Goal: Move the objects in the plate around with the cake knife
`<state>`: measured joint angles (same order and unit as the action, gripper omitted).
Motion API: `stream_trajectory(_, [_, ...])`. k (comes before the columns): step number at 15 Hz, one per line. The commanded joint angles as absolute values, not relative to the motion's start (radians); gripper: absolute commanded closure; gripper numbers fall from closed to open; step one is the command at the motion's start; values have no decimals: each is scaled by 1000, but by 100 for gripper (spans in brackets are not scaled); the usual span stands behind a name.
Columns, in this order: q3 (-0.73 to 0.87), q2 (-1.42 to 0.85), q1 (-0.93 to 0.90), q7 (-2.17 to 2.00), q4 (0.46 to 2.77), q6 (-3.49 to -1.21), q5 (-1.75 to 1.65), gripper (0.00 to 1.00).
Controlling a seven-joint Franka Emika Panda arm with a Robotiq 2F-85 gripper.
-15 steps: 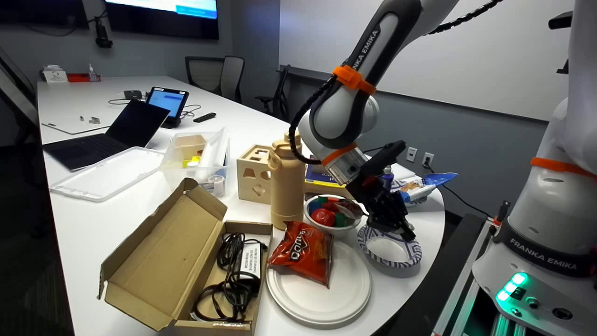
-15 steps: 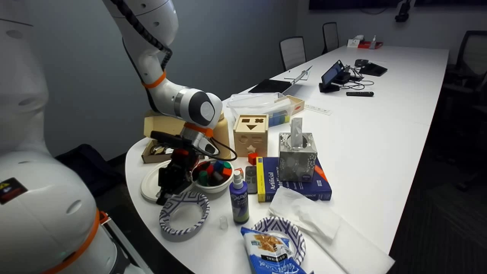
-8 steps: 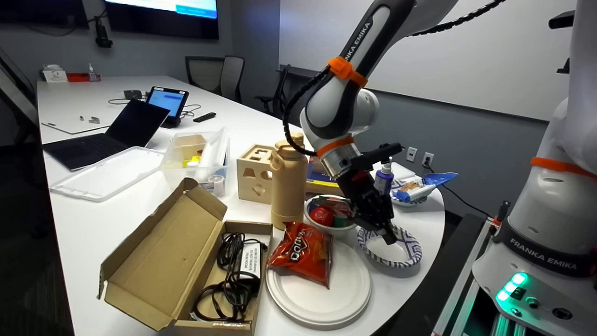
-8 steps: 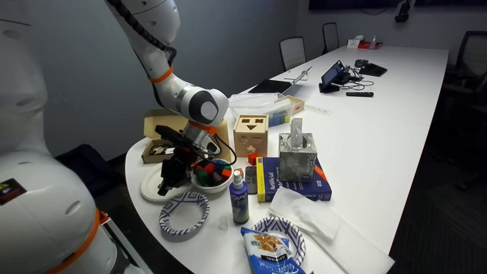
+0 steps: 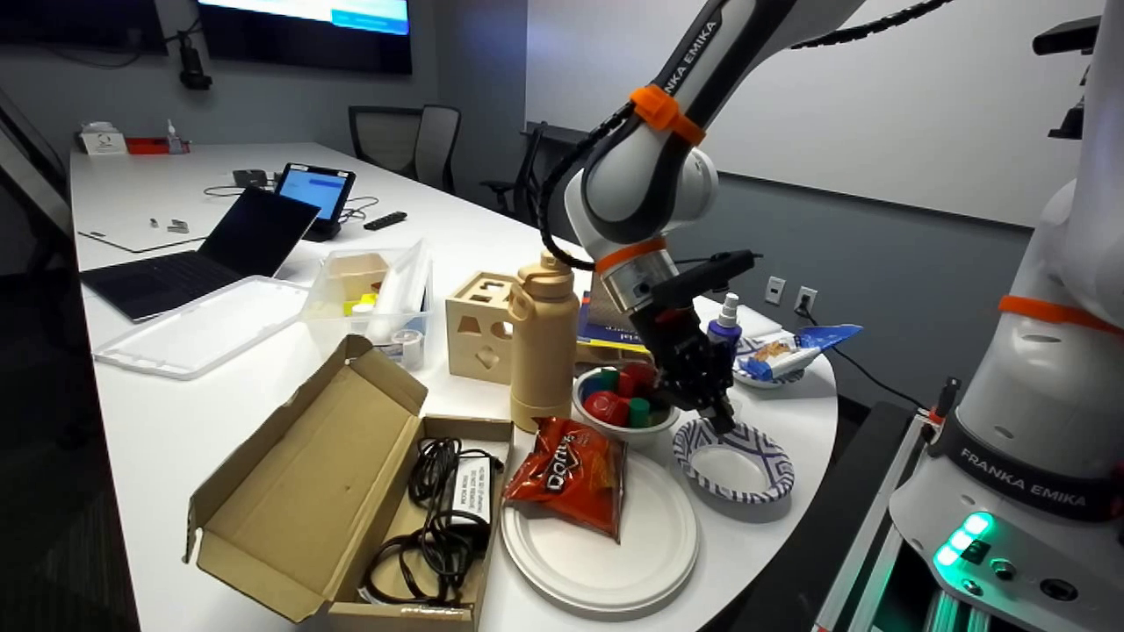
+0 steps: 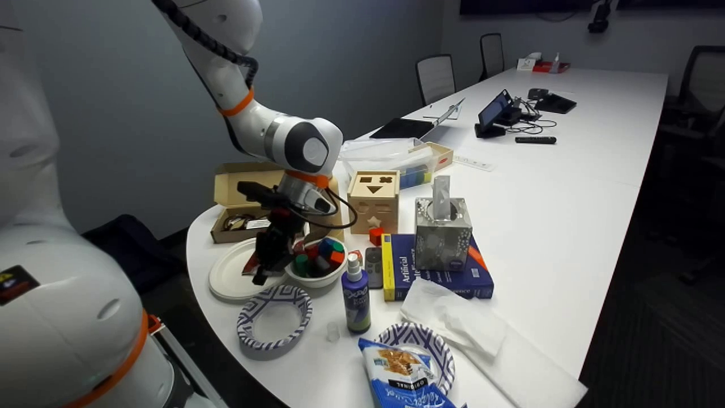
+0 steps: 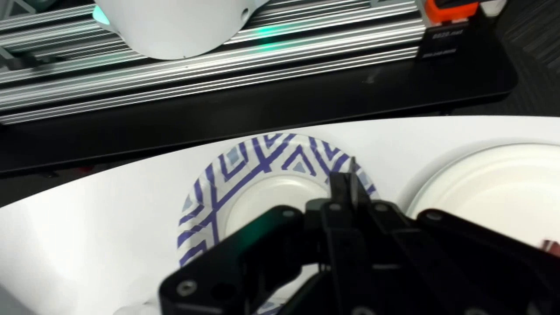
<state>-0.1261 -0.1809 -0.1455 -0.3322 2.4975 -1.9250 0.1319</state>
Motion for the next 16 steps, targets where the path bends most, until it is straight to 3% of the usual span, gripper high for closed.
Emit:
stream_trajectory(1, [-113,-196,-175,-449,2509,-1908,9,99])
stream_trajectory(16, [-122,-232,-160,-369,2520,-1932,102,99])
